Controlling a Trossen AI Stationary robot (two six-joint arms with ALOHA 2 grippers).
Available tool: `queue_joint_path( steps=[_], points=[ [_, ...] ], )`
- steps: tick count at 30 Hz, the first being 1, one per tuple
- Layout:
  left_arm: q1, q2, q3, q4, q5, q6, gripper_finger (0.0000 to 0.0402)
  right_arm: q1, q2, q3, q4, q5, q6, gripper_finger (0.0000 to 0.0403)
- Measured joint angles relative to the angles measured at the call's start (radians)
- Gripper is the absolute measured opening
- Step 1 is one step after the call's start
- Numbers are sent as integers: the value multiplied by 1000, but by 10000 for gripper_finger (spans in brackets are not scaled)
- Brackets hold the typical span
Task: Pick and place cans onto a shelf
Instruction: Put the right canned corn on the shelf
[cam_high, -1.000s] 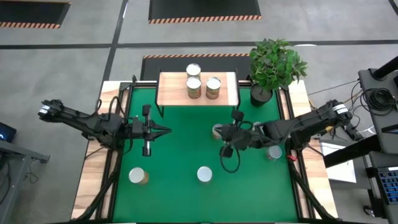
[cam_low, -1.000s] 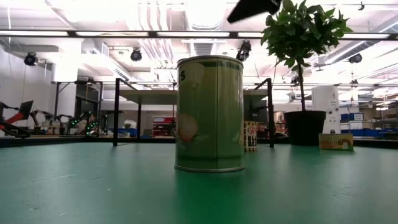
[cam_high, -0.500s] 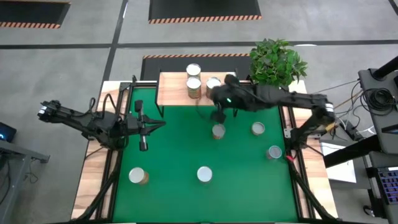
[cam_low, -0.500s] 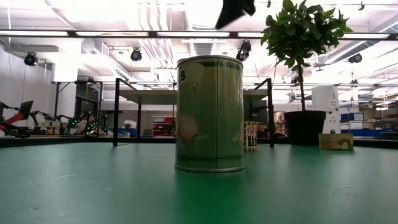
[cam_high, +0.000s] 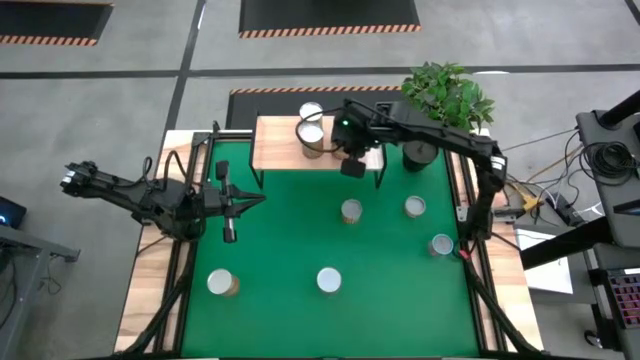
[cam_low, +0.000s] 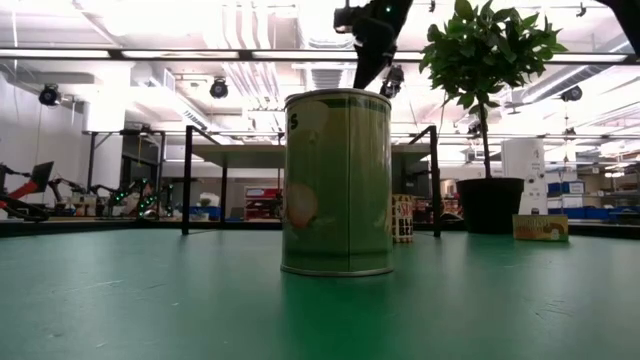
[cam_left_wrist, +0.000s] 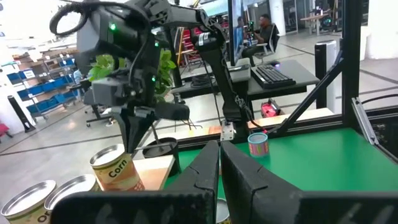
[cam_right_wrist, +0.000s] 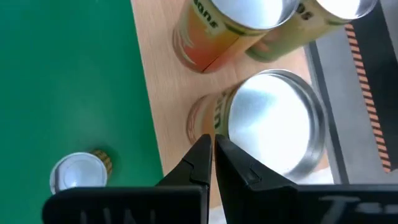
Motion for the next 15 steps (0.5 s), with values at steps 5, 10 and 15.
queue_joint_path(
  steps=[5, 10, 15],
  points=[
    [0, 0, 0, -2, 0, 0, 0, -5, 11, -1, -3, 67, -15, 9],
    [0, 0, 0, -4, 0, -1, 0, -8, 8, -2, -23, 251, -42, 9],
    [0, 1, 0, -7, 0, -1, 0, -6, -12, 2, -24, 204, -42, 9]
  ],
)
